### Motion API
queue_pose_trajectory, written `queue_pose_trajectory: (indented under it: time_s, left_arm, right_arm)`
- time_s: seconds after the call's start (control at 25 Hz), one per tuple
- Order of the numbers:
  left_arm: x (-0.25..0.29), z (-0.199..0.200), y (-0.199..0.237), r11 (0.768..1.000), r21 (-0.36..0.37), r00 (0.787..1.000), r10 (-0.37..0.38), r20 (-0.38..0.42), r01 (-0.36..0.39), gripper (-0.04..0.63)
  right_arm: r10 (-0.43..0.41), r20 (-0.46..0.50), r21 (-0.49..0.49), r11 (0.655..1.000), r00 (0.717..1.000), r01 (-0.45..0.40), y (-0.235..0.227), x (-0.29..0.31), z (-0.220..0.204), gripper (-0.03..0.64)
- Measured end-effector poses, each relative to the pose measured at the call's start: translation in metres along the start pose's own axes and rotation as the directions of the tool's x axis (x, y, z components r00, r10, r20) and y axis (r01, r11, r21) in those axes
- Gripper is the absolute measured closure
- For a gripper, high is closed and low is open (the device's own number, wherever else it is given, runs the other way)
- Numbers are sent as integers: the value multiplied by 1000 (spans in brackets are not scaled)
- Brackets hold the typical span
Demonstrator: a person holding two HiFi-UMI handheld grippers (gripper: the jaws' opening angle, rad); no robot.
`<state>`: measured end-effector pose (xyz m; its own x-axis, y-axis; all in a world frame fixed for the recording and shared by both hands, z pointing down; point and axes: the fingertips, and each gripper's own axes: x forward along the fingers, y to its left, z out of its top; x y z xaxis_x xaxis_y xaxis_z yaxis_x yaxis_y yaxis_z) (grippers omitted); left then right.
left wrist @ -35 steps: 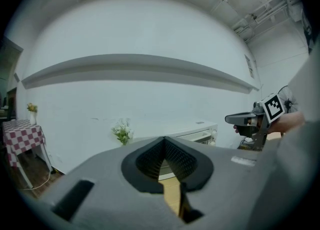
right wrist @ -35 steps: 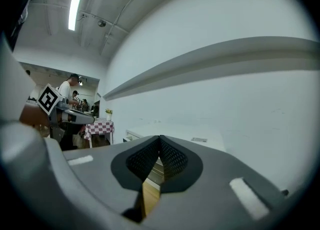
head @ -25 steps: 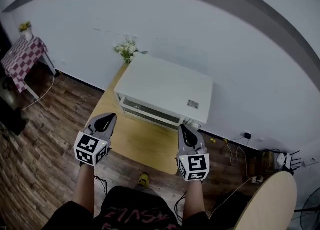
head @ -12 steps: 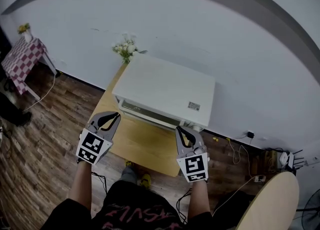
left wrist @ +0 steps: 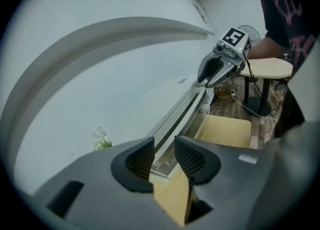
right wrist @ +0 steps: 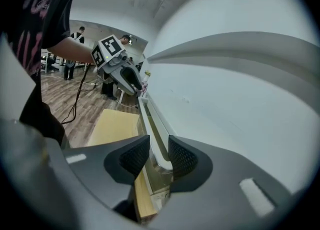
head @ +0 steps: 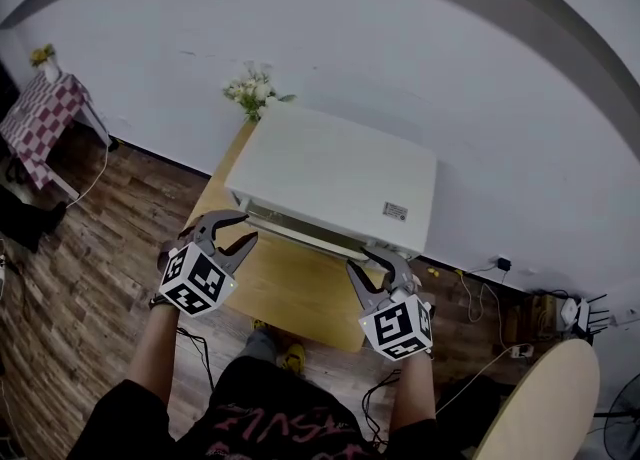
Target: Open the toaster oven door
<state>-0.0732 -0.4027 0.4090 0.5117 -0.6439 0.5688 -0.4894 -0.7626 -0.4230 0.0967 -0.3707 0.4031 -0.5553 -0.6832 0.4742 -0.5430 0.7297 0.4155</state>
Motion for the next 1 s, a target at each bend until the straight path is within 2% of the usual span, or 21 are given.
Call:
queue_pose_trajectory:
  time_s: [0.12,0.24,0.44,0.6,0.84,1.0]
  left_arm:
    - [10,-4,-7,995,87,998,-37,-41,41,449]
    - [22,-13,-13,984,158,994,-62,-92,76,431]
    - [32,-16,-12,970,226,990,-70,-119,95,425]
    - [41,-21,-15,946,300,983,-76,-165,124,426]
    - [48,-23,-17,942,307,982,-88,-169,137,430]
    - [48,-23,-16,942,312,982,-72,-175,125,469]
  right_arm:
    - [47,-32,-30,998,998,-48,10,6,-6,480]
    - [48,-48,-41,998,998,-50,10,10,-8,456]
    - [36,-116,-131,990,993,-51,10,22,-15,440]
    - [47,-151,-156,985,987,-70,13,32,-19,440]
    - [42,-172,-149,986,984,-68,13,40,-26,459]
    - [23,-163,-155,987,986,-49,12,37,-28,469]
